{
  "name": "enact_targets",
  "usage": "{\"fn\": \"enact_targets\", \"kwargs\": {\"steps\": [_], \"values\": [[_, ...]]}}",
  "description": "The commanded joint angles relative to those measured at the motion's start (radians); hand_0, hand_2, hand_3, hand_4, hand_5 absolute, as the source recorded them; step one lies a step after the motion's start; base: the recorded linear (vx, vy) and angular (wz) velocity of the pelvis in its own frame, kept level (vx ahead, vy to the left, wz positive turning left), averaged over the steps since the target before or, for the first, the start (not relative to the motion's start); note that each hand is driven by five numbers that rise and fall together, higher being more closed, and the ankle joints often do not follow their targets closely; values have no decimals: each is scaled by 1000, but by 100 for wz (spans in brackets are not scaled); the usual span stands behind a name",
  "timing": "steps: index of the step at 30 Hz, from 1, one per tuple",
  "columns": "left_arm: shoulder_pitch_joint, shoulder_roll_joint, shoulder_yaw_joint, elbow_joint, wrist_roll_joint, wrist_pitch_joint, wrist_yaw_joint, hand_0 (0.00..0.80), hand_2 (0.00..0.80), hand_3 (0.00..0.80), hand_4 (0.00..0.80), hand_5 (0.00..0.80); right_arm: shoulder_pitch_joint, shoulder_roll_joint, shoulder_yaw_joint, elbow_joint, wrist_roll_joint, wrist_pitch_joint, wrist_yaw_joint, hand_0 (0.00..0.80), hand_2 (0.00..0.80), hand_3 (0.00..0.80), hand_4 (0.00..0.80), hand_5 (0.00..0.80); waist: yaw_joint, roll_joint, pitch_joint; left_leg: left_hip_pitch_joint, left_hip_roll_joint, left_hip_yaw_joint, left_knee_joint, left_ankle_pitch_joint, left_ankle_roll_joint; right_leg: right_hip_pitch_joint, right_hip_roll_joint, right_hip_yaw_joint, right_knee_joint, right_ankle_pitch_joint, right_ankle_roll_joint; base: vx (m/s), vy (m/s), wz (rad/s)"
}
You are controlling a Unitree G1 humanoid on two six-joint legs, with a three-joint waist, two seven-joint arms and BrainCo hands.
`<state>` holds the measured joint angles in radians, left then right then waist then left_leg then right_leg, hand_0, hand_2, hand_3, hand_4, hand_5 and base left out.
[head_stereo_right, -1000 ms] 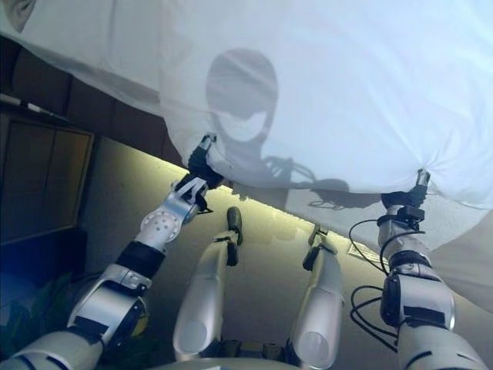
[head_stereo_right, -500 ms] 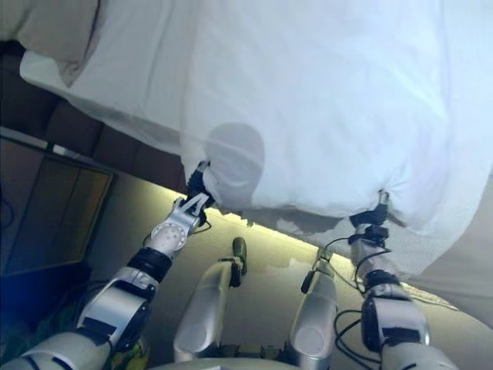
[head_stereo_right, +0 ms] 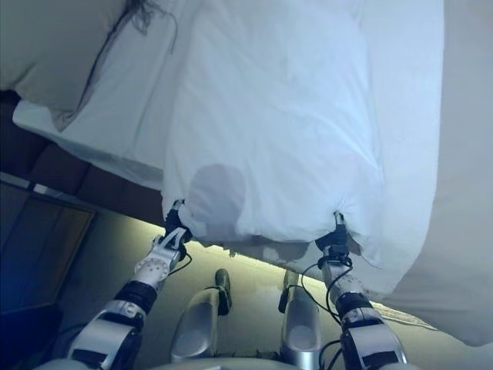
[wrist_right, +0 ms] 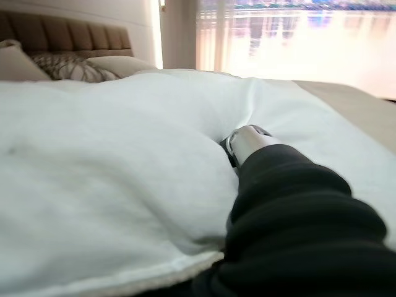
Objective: Make the bed neatly
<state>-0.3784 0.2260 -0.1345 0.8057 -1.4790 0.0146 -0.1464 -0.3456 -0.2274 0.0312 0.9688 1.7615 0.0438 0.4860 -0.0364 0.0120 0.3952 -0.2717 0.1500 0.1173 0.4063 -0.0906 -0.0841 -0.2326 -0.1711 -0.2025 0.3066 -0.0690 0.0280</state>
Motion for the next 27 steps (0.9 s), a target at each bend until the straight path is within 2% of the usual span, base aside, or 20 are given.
{"fn": "enact_targets", "kwargs": {"steps": [1, 3, 5, 6, 9, 10, 11, 12, 14, 15, 17, 18, 19, 20, 21, 22, 23, 25, 26, 27], "values": [[63, -74, 9, -38, -60, 11, -93, 800, 800, 800, 800, 800, 65, -66, -49, -48, -75, 20, 15, 800, 800, 800, 800, 800, 2, 68, -96, 38, 238, -141, -263, 372, -118, -8, 17, 40, -11, 38, 65, 136, 579, -28], [88, -95, 13, -36, -89, 25, -125, 800, 800, 800, 800, 800, 48, -78, -63, -24, -143, 17, 1, 800, 800, 800, 800, 800, -9, 94, -119, 94, 274, -150, -312, 394, -137, -29, -19, 70, 15, 27, 76, 133, 614, -26], [105, -111, 7, -46, -98, 41, -133, 800, 800, 800, 800, 800, 27, -93, -58, -20, -228, -7, -33, 800, 800, 800, 800, 800, -15, 118, -132, 125, 278, -136, -346, 397, -150, -39, -54, 95, 31, 21, 92, 134, 596, -28], [114, -126, -12, -62, -95, 46, -131, 800, 800, 800, 800, 800, 5, -106, -42, -27, -299, -27, -67, 800, 800, 800, 800, 800, -18, 141, -139, 135, 267, -131, -375, 386, -157, -42, -91, 118, 36, 25, 117, 150, 643, -22], [116, -131, -49, -109, -83, 54, -107, 800, 800, 800, 800, 800, -16, -140, -8, -65, -350, -36, -133, 800, 800, 800, 800, 800, -8, 163, -146, 141, 219, -135, -406, 344, -160, -24, -186, 168, 13, 49, 185, 146, 644, -11], [117, -131, -52, -119, -83, 57, -99, 800, 800, 800, 800, 800, -15, -145, -5, -70, -348, -35, -139, 800, 800, 800, 800, 800, -8, 161, -147, 138, 210, -135, -394, 330, -160, -21, -206, 176, 9, 54, 197, 140, 607, -9], [115, -125, -57, -140, -61, 76, -80, 800, 800, 800, 800, 800, -8, -156, 0, -78, -338, -32, -145, 800, 800, 800, 800, 800, -8, 156, -149, 125, 195, -131, -343, 277, -163, -11, -251, 196, -3, 72, 224, 166, 518, -6], [113, -119, -64, -150, -45, 93, -60, 800, 800, 800, 800, 800, 12, -158, -3, -80, -321, -29, -139, 800, 800, 800, 800, 800, -9, 143, -153, 114, 182, -122, -274, 226, -161, 6, -281, 204, -18, 96, 234, 210, 516, -2], [97, -108, -81, -143, -15, 121, -31, 800, 800, 800, 800, 800, 59, -145, -20, -77, -279, -36, -104, 800, 800, 800, 800, 800, 6, 119, -166, 88, 155, -119, -179, 168, -155, 77, -339, 176, -99, 178, 234, 182, 176, 4], [85, -99, -90, -132, 6, 132, -23, 800, 800, 800, 800, 800, 85, -123, -24, -78, -261, -45, -79, 800, 800, 800, 800, 800, 23, 103, -173, 79, 126, -143, -156, 132, -141, 100, -366, 165, -146, 234, 234, 150, 129, 21], [84, -73, -85, -133, 36, 131, -27, 800, 800, 800, 800, 800, 108, -61, -20, -126, -252, -38, -89, 800, 800, 800, 800, 800, 36, 84, -163, 84, 89, -143, -137, 96, -108, 49, -409, 117, -128, 321, 234, 37, 240, -2], [91, -53, -69, -150, 56, 134, -22, 800, 800, 800, 800, 800, 111, -28, -8, -159, -248, -31, -95, 800, 800, 800, 800, 800, 42, 74, -151, 82, 67, -121, -135, 85, -82, -12, -407, 118, -65, 323, 234, -99, 306, -50], [97, -37, -63, -159, 57, 135, -20, 800, 800, 800, 800, 800, 110, -3, 11, -189, -241, -39, -106, 800, 800, 800, 800, 800, 41, 70, -141, 75, 50, -110, -134, 80, -65, -47, -376, 132, -20, 291, 234, -158, 311, -60], [92, -18, -62, -158, 49, 133, -20, 800, 800, 800, 800, 800, 108, 16, 41, -219, -223, -57, -122, 800, 800, 800, 800, 800, 39, 60, -139, 54, 27, -98, -137, 88, -50, -73, -338, 136, 1, 265, 233, -156, 230, -58], [80, -11, -63, -149, 46, 127, -22, 800, 800, 800, 800, 800, 109, 29, 59, -234, -212, -68, -127, 800, 800, 800, 800, 800, 38, 55, -134, 41, 15, -84, -136, 90, -40, -81, -301, 121, 28, 231, 226, -172, 200, -48], [55, -4, -66, -131, 31, 115, -24, 800, 800, 800, 800, 800, 107, 45, 79, -244, -200, -78, -128, 800, 800, 800, 800, 800, 31, 48, -129, 22, -1, -67, -141, 101, -27, -91, -240, 95, 41, 185, 213, -137, 157, -33], [31, -1, -77, -118, 11, 99, -24, 800, 800, 800, 800, 800, 103, 52, 93, -245, -193, -86, -123, 800, 800, 800, 800, 800, 24, 44, -122, 9, -12, -58, -147, 111, -20, -102, -180, 73, 51, 147, 201, -157, 103, -22], [-19, -5, -94, -98, -9, 72, -14, 800, 800, 800, 800, 800, 88, 53, 112, -232, -168, -101, -104, 800, 800, 800, 800, 800, 18, 33, -105, -18, -21, -55, -157, 137, -19, -118, -85, 34, 45, 121, 171, -164, -65, 1], [-37, -13, -101, -94, -9, 62, -10, 800, 800, 800, 800, 800, 84, 53, 118, -234, -150, -112, -99, 800, 800, 800, 800, 800, 17, 26, -92, -31, -25, -62, -153, 141, -22, -116, -53, 26, 36, 114, 156, -160, -215, 51], [-55, -19, -113, -88, -8, 59, -19, 800, 800, 800, 800, 800, 77, 50, 126, -229, -126, -134, -89, 800, 800, 800, 800, 800, 15, 22, -81, -48, -30, -77, -156, 155, -25, -112, -40, 38, 6, 128, 147, -158, -262, 81]]}}
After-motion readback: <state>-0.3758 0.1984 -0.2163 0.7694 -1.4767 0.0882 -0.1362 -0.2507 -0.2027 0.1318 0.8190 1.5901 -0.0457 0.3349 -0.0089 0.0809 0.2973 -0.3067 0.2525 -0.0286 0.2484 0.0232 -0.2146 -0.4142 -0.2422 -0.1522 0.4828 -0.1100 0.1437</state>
